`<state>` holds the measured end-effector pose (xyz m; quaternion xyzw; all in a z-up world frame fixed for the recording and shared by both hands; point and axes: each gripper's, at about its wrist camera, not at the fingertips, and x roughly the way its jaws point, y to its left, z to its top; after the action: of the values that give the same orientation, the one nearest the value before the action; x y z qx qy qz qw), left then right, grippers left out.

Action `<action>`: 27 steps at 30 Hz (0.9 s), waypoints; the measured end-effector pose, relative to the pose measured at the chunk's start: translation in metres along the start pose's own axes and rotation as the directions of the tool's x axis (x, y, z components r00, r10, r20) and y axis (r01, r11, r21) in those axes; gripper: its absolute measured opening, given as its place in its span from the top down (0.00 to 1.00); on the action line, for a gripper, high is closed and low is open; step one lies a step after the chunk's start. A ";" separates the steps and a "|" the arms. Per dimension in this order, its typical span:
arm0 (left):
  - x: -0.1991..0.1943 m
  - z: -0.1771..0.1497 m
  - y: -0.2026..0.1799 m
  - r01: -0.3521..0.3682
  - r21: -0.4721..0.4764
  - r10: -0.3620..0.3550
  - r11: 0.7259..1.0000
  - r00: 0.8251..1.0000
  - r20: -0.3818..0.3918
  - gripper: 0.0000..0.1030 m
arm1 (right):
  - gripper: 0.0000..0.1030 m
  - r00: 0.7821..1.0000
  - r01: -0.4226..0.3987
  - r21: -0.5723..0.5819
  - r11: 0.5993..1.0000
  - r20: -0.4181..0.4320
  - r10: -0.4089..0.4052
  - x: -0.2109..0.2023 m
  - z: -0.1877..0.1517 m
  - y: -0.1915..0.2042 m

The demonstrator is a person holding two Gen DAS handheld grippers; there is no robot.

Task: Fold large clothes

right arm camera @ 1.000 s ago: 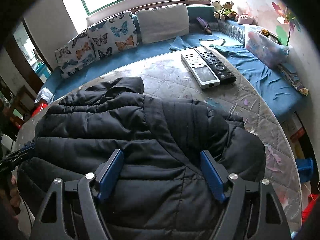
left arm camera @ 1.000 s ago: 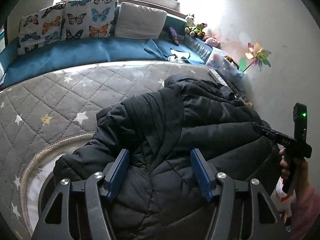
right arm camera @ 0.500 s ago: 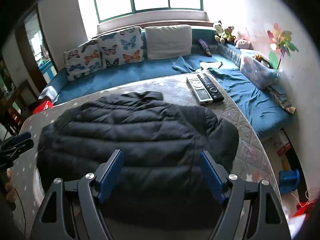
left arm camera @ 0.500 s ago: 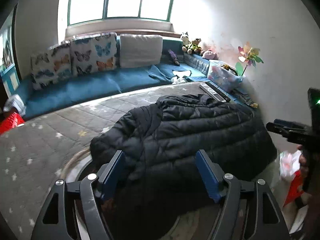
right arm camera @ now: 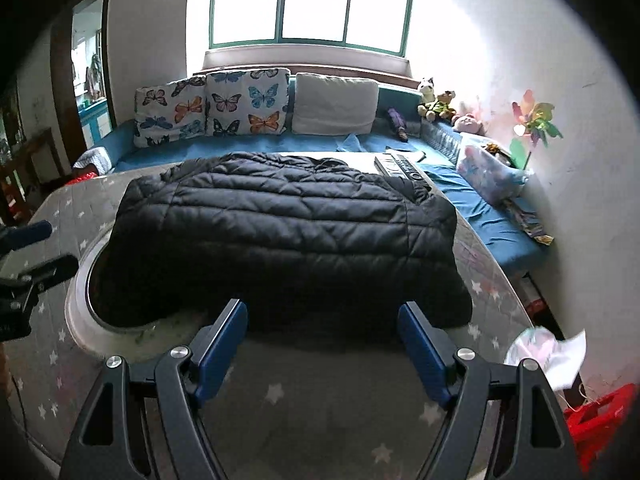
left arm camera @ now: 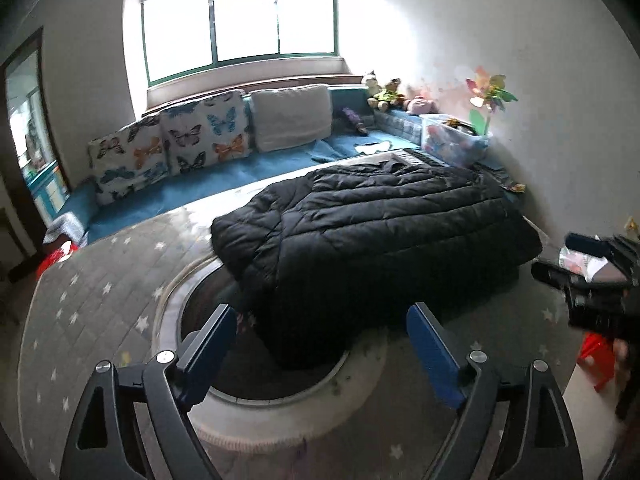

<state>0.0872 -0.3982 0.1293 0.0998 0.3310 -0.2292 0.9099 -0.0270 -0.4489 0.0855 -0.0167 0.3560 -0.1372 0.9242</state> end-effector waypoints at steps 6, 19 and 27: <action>-0.018 -0.023 0.003 -0.065 -0.031 0.064 0.997 0.998 -0.019 0.09 | 0.17 0.994 0.104 -0.006 0.995 0.042 -0.104 -0.017 -0.020 0.020; -0.041 -0.050 0.011 -0.096 -0.069 0.093 0.993 0.995 -0.043 0.10 | 0.17 0.991 0.095 0.066 0.993 0.087 -0.100 -0.042 -0.043 0.030; -0.049 -0.055 0.006 -0.108 -0.052 0.106 0.993 0.994 -0.039 0.09 | 0.17 0.990 0.098 0.077 0.992 0.096 -0.106 -0.049 -0.049 0.029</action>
<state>0.0265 -0.3576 0.1192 0.0967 0.3477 -0.1693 0.9171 -0.0874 -0.4051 0.0777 -0.0082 0.3027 -0.1961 0.9327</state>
